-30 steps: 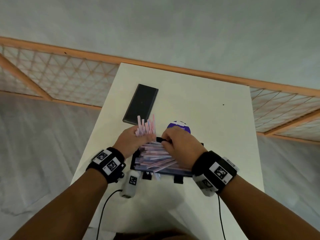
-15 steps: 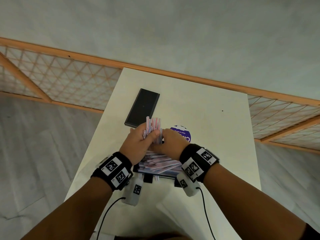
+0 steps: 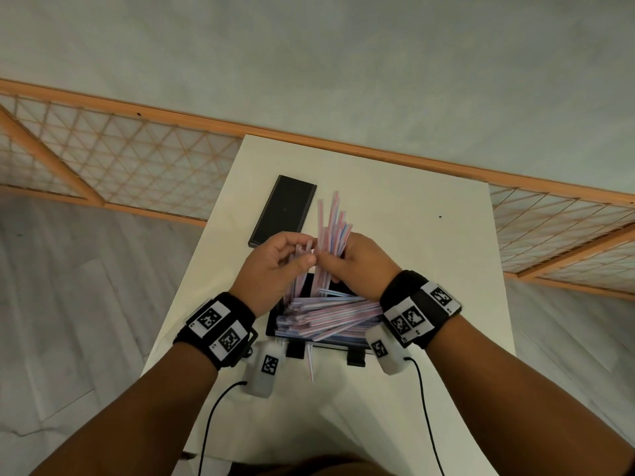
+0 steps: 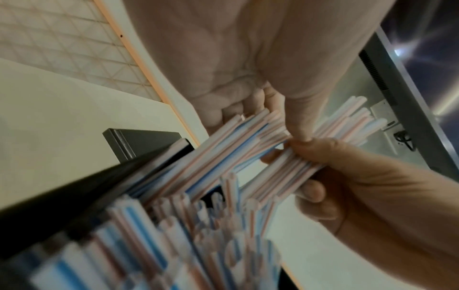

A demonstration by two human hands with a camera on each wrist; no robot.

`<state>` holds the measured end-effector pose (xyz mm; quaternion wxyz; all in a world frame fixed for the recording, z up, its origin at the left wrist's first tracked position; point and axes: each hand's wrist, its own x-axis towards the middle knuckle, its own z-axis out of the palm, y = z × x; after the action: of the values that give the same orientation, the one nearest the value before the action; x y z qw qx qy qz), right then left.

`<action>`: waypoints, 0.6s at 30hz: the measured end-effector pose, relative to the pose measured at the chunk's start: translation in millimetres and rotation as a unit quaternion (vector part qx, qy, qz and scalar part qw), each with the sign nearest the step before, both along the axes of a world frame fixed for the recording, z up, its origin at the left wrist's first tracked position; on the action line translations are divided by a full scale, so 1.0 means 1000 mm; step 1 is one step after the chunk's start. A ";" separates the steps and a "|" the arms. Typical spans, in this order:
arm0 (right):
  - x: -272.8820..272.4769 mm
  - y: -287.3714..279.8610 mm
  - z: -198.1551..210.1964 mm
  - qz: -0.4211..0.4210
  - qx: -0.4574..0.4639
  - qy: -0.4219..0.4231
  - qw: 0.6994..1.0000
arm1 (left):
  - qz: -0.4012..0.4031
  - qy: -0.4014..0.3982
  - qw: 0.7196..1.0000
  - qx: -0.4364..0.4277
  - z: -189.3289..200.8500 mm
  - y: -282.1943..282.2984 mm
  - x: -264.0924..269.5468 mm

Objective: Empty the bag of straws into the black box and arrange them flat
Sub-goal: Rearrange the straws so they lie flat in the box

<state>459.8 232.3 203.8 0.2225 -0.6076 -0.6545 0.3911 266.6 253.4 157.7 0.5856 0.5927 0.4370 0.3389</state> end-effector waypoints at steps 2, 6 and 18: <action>0.007 -0.001 0.011 -0.013 0.006 -0.001 1.000 | 0.002 0.020 1.000 0.001 0.000 0.000 -0.002; 0.023 -0.006 0.038 -0.064 0.030 0.034 0.997 | 0.012 0.054 0.998 0.005 0.001 -0.002 -0.004; 0.057 -0.024 0.050 -0.250 0.017 0.377 0.892 | 0.007 0.139 0.986 0.091 0.031 -0.020 -0.006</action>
<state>516.6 208.4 253.9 0.5531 -0.5541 -0.3552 0.5108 261.1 233.3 188.7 0.4606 0.6814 0.4859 0.2957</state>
